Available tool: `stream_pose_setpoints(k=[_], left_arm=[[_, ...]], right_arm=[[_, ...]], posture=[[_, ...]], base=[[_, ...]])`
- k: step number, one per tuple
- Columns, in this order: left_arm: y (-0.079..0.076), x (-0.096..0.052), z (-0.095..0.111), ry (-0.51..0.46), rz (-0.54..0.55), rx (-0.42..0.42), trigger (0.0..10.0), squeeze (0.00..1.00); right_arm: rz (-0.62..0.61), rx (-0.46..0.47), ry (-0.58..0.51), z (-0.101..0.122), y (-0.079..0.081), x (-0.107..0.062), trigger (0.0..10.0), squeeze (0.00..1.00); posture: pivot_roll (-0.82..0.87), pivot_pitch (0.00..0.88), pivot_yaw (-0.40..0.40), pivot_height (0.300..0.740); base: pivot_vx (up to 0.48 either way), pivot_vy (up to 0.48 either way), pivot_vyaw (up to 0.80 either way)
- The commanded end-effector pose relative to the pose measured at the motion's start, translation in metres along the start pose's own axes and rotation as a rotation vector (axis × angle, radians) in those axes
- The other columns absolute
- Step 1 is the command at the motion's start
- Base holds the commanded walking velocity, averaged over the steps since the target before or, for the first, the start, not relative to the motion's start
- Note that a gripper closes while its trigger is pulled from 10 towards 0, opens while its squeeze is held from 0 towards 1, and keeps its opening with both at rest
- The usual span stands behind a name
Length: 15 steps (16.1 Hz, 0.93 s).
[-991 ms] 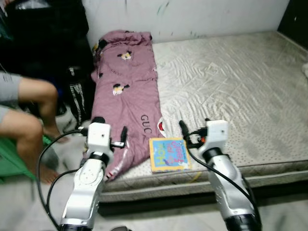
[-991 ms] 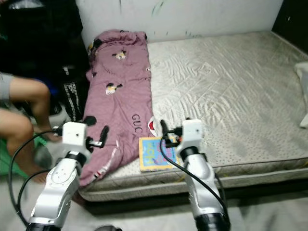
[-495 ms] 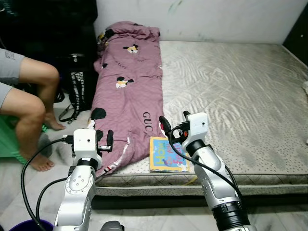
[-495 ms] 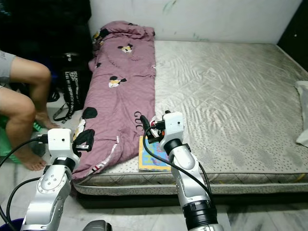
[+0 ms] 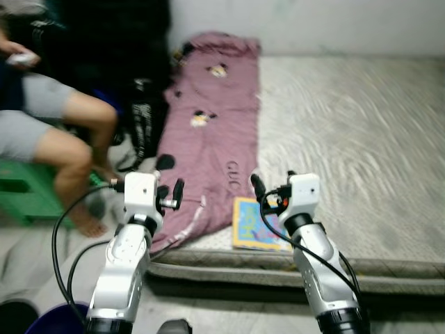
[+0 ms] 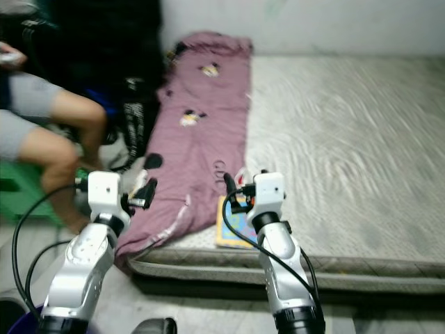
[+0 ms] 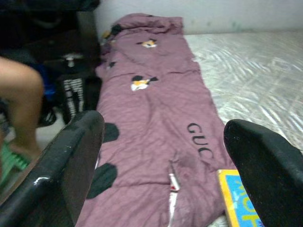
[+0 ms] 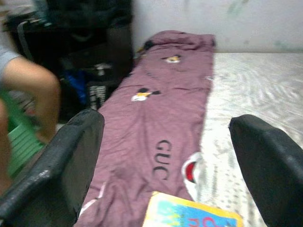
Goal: Clean up the room
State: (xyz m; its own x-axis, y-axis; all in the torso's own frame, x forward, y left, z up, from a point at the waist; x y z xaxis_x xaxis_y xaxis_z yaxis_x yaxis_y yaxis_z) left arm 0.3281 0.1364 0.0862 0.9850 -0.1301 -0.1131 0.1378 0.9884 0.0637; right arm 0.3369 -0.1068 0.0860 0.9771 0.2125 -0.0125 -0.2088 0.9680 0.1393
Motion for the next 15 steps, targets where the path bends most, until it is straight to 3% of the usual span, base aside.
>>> stream_pose_setpoints(k=[1,4,6,15], left_arm=[[-0.0003,0.0002,-0.004,0.019,-0.017,0.0,10.0,0.0],[0.0024,-0.0024,-0.0044,0.021,-0.01,0.001,10.0,0.0],[0.0036,-0.0042,-0.0034,0.013,-0.005,-0.003,10.0,0.0],[0.0017,-0.002,-0.003,0.015,-0.022,-0.003,10.0,0.0]], right_arm=[[-0.007,0.005,-0.02,0.0067,0.0004,0.0005,10.0,0.0],[0.002,0.02,-0.004,0.0037,0.0039,0.0003,10.0,0.0],[0.007,0.021,0.0,0.0036,0.0055,0.0009,10.0,0.0],[-0.001,0.02,-0.009,0.0071,0.0041,0.0011,10.0,0.0]], posture=[[-0.05,0.0,0.045,0.74],[-0.04,0.0,0.034,0.74],[-0.03,0.0,0.028,0.74],[-0.04,0.0,0.035,0.74]], base=[[0.0,0.0,0.0],[0.0,0.0,0.0],[0.0,0.0,-0.66],[0.28,0.0,0.0]])
Point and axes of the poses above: a point about 5 cm out from each wrist's last joint towards the gripper, its own x axis pointing out of the wrist towards the gripper, its own z axis along the axis of the wrist's last joint, y = z × x, the point moved 6 cm from there along x, pointing out of the wrist towards the gripper, and after that the axes turned 4 degrees about x, right-handed, at the moved point
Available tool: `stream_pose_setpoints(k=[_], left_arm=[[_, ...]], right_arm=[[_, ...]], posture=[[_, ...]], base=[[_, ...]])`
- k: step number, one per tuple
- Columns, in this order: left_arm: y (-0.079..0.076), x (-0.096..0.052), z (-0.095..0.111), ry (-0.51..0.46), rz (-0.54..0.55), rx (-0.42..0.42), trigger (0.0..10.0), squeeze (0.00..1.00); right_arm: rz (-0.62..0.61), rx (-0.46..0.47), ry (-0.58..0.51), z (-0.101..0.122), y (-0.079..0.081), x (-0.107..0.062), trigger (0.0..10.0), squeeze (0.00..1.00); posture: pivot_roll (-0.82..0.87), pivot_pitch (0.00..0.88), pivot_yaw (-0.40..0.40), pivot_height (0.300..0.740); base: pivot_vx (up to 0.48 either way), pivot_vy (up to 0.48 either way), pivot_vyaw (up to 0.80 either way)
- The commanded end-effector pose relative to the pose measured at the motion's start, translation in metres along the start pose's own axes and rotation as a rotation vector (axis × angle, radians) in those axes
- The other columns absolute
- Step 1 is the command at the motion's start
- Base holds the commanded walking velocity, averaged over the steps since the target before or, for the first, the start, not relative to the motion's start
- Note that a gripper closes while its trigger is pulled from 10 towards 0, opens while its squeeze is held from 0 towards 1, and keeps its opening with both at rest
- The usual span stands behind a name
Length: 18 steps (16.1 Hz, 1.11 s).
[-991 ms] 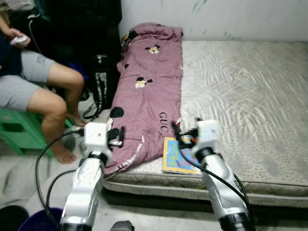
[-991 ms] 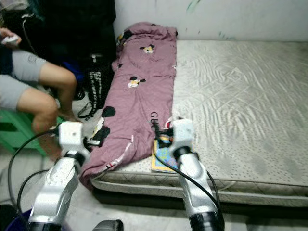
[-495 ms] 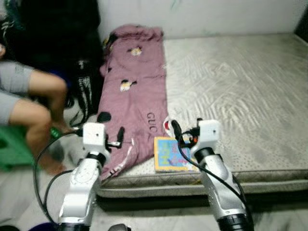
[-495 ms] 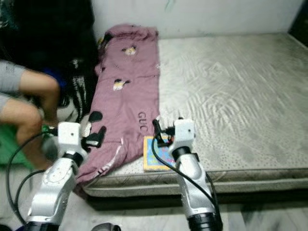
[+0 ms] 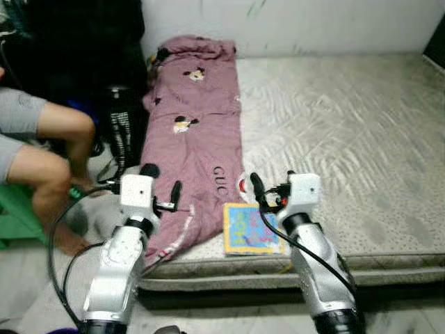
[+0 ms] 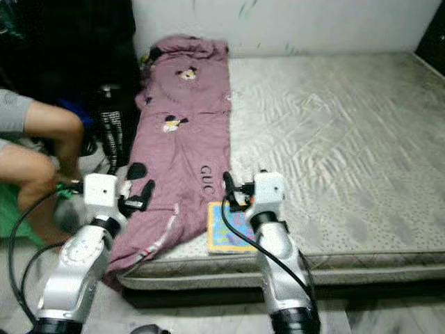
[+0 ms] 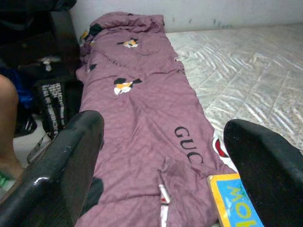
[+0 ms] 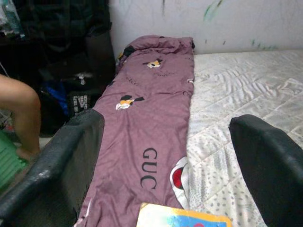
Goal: Clean up the room
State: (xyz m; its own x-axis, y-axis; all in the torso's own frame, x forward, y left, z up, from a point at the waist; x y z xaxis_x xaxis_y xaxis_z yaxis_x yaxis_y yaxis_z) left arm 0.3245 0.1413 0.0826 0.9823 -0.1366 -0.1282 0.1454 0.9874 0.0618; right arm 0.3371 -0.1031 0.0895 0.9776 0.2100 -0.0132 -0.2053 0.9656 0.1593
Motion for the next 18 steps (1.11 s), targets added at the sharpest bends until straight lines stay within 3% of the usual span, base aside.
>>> stream_pose_setpoints(k=[1,4,11,15,18], left_arm=[[-0.0023,0.002,0.0014,-0.001,-0.014,-0.002,10.0,0.0],[-0.0009,0.0023,0.0027,-0.009,-0.005,0.003,10.0,0.0],[0.0038,0.0035,0.0023,-0.009,0.016,0.02,10.0,0.0],[0.0037,0.0036,0.0024,-0.009,0.022,0.017,10.0,0.0],[0.0034,0.0036,0.0025,-0.008,0.024,0.014,10.0,0.0]], right_arm=[[0.001,0.0,-0.009,0.0043,0.0,0.0005,10.0,0.0],[0.003,-0.004,-0.013,0.0049,0.0003,0.0019,10.0,0.0],[0.019,-0.015,-0.018,0.0052,0.0037,0.0036,10.0,0.0],[0.028,-0.014,-0.017,0.0047,0.005,0.0033,10.0,0.0],[0.025,-0.009,-0.015,0.0044,0.004,0.0033,10.0,0.0]], posture=[[-0.04,0.0,0.035,0.74],[-0.03,0.0,0.031,0.74],[-0.03,0.0,0.033,0.74],[-0.03,0.0,0.034,0.74],[-0.03,0.0,0.032,0.74]], base=[[0.292,0.0,0.0],[0.341,0.0,0.0],[0.0,0.0,0.0],[0.0,0.0,0.6],[0.0,0.0,0.0]])
Point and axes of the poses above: a point about 5 cm out from each wrist's last joint towards the gripper, its own x axis pointing out of the wrist towards the gripper, its own z axis along the axis of the wrist's last joint, y = z × x, the point moved 6 cm from there along x, pointing out of the wrist towards the gripper, and after that the axes turned 4 degrees about x, right-handed, at the moved point
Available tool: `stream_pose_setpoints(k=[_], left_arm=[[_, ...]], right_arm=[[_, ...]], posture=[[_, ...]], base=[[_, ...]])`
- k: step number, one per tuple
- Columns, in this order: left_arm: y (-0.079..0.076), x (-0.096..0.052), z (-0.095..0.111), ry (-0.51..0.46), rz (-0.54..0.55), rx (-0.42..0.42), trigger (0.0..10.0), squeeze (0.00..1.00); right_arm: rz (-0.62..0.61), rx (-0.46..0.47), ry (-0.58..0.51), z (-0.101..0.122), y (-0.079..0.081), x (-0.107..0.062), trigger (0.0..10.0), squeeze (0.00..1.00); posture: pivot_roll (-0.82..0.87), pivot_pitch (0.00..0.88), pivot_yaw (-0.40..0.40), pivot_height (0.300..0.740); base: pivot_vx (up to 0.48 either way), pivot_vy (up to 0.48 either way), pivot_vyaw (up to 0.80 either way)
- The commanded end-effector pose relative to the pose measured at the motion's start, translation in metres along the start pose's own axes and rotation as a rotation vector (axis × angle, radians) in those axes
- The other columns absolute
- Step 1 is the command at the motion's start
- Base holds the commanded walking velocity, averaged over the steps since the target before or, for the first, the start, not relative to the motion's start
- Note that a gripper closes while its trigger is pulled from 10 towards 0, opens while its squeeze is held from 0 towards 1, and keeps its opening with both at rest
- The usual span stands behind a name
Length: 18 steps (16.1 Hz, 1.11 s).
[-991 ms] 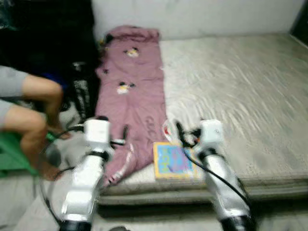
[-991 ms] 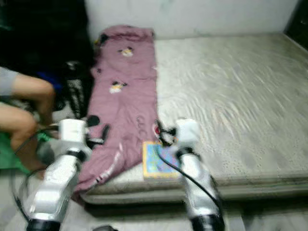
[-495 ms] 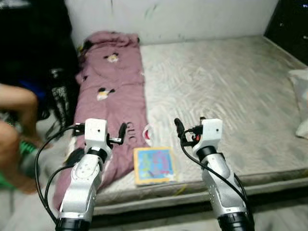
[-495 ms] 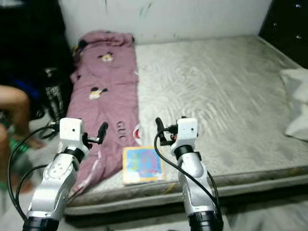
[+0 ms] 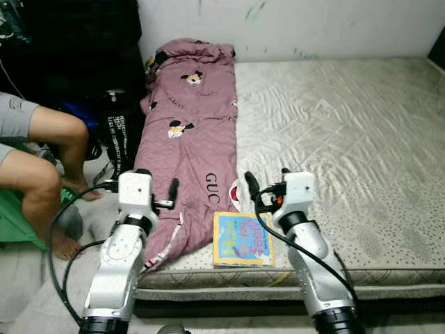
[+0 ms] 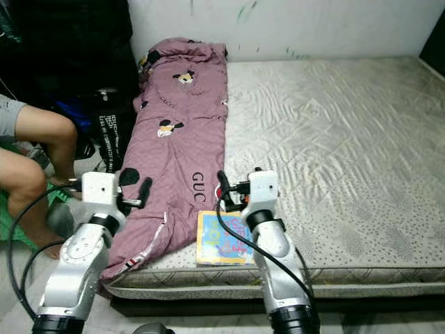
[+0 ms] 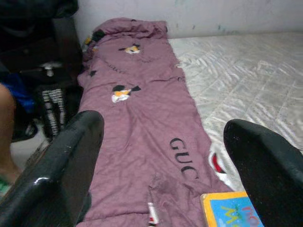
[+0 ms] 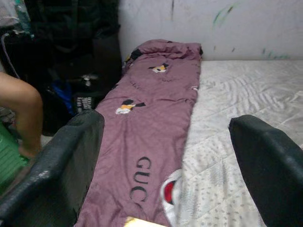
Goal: Clean up the room
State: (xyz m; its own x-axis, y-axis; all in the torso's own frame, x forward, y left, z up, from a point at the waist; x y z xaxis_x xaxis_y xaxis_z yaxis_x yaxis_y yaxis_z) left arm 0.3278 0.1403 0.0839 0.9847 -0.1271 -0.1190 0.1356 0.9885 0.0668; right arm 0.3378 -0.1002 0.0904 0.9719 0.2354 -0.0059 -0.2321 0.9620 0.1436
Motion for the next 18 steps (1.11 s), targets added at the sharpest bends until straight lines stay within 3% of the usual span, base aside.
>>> stream_pose_setpoints(k=[1,11,18], left_arm=[[0.0038,0.0004,0.0006,0.001,0.015,0.007,10.0,0.0],[0.004,0.0008,0.0006,0.002,0.019,-0.005,10.0,0.0],[0.0035,0.001,0.0027,-0.007,0.015,-0.009,10.0,0.0]], right_arm=[[-0.003,0.007,-0.012,0.0038,0.001,0.002,10.0,0.0],[-0.013,0.002,-0.009,0.0039,-0.0015,0.0022,10.0,0.0],[-0.014,0.004,-0.008,0.0041,-0.0015,0.0027,10.0,0.0]], posture=[[-0.03,0.0,0.032,0.74],[-0.03,0.0,0.029,0.74],[-0.03,0.0,0.029,0.74]], base=[[0.0,-0.289,0.0],[0.0,-0.342,0.0],[0.0,0.0,0.0]])
Point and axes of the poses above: a point about 5 cm out from each wrist's last joint towards the gripper, its own x axis pointing out of the wrist towards the gripper, its own z axis along the axis of the wrist's last joint, y = z × x, the point moved 6 cm from there along x, pointing out of the wrist towards the gripper, and after that the axes turned 4 degrees about x, right-handed, at the moved point
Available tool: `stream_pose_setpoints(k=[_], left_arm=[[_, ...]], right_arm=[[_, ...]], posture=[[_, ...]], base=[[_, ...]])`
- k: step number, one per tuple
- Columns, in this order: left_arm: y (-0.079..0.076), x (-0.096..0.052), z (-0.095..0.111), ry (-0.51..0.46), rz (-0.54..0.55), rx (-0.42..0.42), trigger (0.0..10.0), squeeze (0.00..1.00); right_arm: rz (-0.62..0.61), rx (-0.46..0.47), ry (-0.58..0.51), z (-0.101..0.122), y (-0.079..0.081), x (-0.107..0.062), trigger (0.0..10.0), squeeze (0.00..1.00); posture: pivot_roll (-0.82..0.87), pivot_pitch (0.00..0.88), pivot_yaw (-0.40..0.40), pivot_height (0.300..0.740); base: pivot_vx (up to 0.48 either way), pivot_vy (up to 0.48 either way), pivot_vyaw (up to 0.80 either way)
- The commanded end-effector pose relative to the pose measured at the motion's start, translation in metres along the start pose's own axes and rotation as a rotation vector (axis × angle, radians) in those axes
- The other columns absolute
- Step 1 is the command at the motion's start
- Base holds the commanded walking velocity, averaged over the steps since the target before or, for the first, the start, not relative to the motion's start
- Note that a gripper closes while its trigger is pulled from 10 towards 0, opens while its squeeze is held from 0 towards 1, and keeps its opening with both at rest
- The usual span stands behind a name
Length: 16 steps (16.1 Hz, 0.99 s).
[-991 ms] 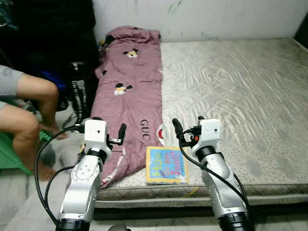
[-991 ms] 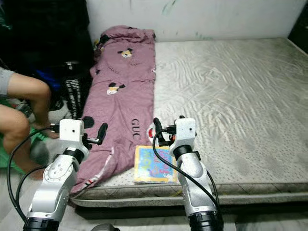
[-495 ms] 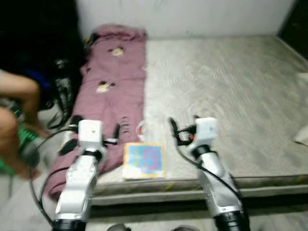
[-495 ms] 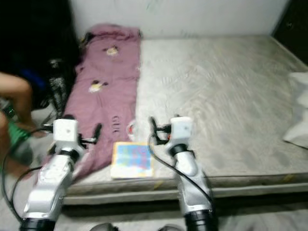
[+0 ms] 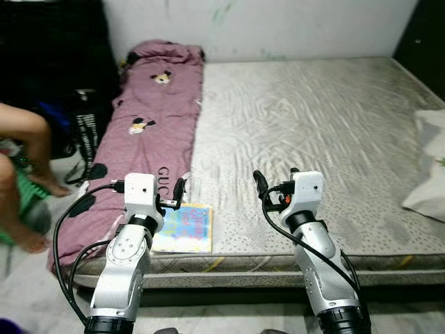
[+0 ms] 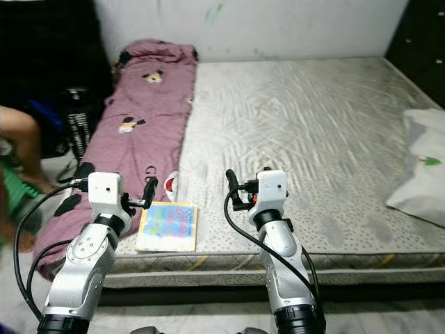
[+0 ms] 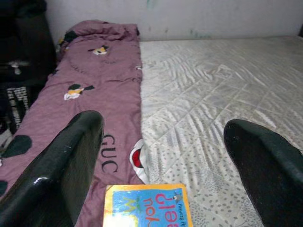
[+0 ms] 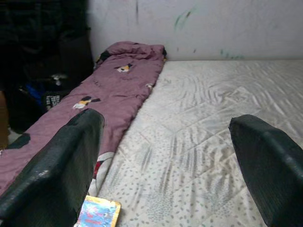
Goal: Clean up the room
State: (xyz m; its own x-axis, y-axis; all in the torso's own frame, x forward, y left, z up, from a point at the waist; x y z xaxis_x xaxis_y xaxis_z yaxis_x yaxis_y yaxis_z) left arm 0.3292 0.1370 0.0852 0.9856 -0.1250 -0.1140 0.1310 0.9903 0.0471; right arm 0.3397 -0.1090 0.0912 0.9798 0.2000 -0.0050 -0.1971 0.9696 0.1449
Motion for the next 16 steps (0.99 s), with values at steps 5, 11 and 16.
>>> stream_pose_setpoints(k=[5,11,16], left_arm=[[0.006,-0.0005,0.0013,-0.004,0.014,0.017,10.0,0.0],[0.0061,0.0002,0.0011,-0.002,0.016,0.017,10.0,0.0],[0.0064,0.0006,0.0006,0.001,0.017,0.013,10.0,0.0]], right_arm=[[0.028,-0.007,-0.007,0.0029,0.008,0.0024,10.0,0.0],[0.026,-0.009,-0.003,0.0024,0.0075,0.0031,10.0,0.0],[0.024,-0.013,-0.005,0.0026,0.0073,0.0034,10.0,0.0]], posture=[[-0.03,0.0,0.028,0.74],[-0.03,0.0,0.028,0.74],[-0.03,0.0,0.028,0.74]], base=[[0.0,0.0,0.18],[0.0,-0.315,0.0],[0.0,-0.338,0.5]])
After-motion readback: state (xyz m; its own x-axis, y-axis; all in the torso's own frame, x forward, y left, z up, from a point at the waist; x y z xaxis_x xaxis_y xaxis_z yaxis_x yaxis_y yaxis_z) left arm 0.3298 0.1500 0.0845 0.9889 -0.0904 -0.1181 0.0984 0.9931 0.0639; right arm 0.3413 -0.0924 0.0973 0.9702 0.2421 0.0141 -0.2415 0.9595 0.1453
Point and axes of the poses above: a point about 5 cm out from each wrist's last joint towards the gripper, its own x axis pointing out of the wrist towards the gripper, its own z axis along the axis of the wrist's last joint, y = z × x, the point moved 6 cm from there along x, pointing out of the wrist towards the gripper, and after that the axes turned 4 degrees about x, right-handed, at the moved point
